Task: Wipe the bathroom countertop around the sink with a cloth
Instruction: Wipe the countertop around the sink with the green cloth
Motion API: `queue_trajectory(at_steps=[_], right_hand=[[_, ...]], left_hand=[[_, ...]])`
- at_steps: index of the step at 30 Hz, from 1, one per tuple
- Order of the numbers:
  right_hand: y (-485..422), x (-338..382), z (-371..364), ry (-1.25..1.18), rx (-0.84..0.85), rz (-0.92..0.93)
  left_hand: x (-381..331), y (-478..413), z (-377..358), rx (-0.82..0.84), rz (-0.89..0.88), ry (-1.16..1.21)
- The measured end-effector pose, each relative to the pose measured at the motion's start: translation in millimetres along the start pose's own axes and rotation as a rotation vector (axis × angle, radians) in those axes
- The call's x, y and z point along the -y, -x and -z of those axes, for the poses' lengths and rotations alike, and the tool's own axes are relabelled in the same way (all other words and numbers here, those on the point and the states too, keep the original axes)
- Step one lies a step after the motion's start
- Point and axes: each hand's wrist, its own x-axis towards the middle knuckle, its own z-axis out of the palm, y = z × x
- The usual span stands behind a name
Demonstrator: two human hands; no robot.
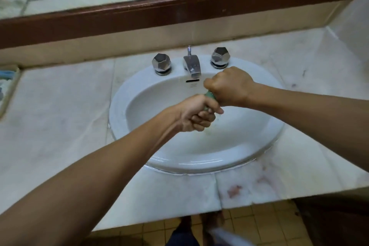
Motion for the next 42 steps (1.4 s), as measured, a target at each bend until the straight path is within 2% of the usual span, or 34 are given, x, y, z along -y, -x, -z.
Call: queue_trajectory(at_steps=[3,5,8,11,14,16,18,22,24,27,30,33,35,38,39,40,42], right_hand=[[0.1,-5.4,-1.0,0.035,-0.042,0.086],[-0.5,-7.5,2.6,0.054,-0.053,0.125],[9.0,-9.0,10.0,0.019,0.008,0.082],[32.1,-5.0,14.3,-0.098,0.268,-0.095],[66.6,6.6,5.7,-0.425,0.427,-0.252],[99.0,13.3,-5.4,-0.67,0.473,-0.349],[134.0,21.5,-13.6,-0.94,0.383,-0.555],[198.9,28.3,-26.0,-1.461,-0.072,-1.198],[228.0,24.0,-25.3,-1.618,-0.213,-1.333],[264.4,2.0,-24.3,-1.757,-0.38,-1.388],[297.3,-40.1,-26.9,-1.665,-0.486,-1.505],[328.1,-94.7,-35.0,-1.475,-0.453,-1.525],[340.6,-132.3,-41.0,-1.236,-0.45,-1.481],[337.4,-176.1,-68.8,-0.708,-0.377,-1.462],[329.7,-182.0,-80.4,-0.603,-0.32,-1.418],[319.8,-182.6,-92.7,-0.589,-0.205,-1.3],[303.2,-166.7,-117.2,-0.619,0.087,-0.91]], left_hand=[[5.3,0.9,-2.9,0.154,-0.019,0.211],[6.8,3.9,-9.3,0.116,-0.06,0.227],[8.8,7.0,-20.3,-0.168,-0.203,-0.051],[20.8,10.3,-26.1,-0.413,-0.282,-0.511],[57.6,1.7,-28.7,-0.533,-0.357,-0.818],[82.4,-5.0,-36.6,-0.521,-0.429,-0.773],[102.1,-13.0,-43.9,-0.519,-0.474,-0.598],[111.3,-33.0,-55.8,-0.608,-0.499,-0.39],[105.7,-47.7,-69.0,-0.637,-0.492,-0.401],[89.8,-75.5,-96.3,-0.662,-0.506,-0.454],[69.6,-105.3,-125.6,-0.705,-0.531,-0.47],[53.1,-129.5,-153.8,-0.821,-0.535,-0.464],[40.7,-145.7,-167.1,-0.917,-0.531,-0.485],[15.9,-167.2,-177.3,-1.005,-0.473,-0.521],[8.0,-173.7,-179.7,-1.018,-0.443,-0.532],[2.3,-180.3,-181.6,-1.022,-0.417,-0.549],[-1.3,-191.5,-185.6,-1.009,-0.358,-0.595]])
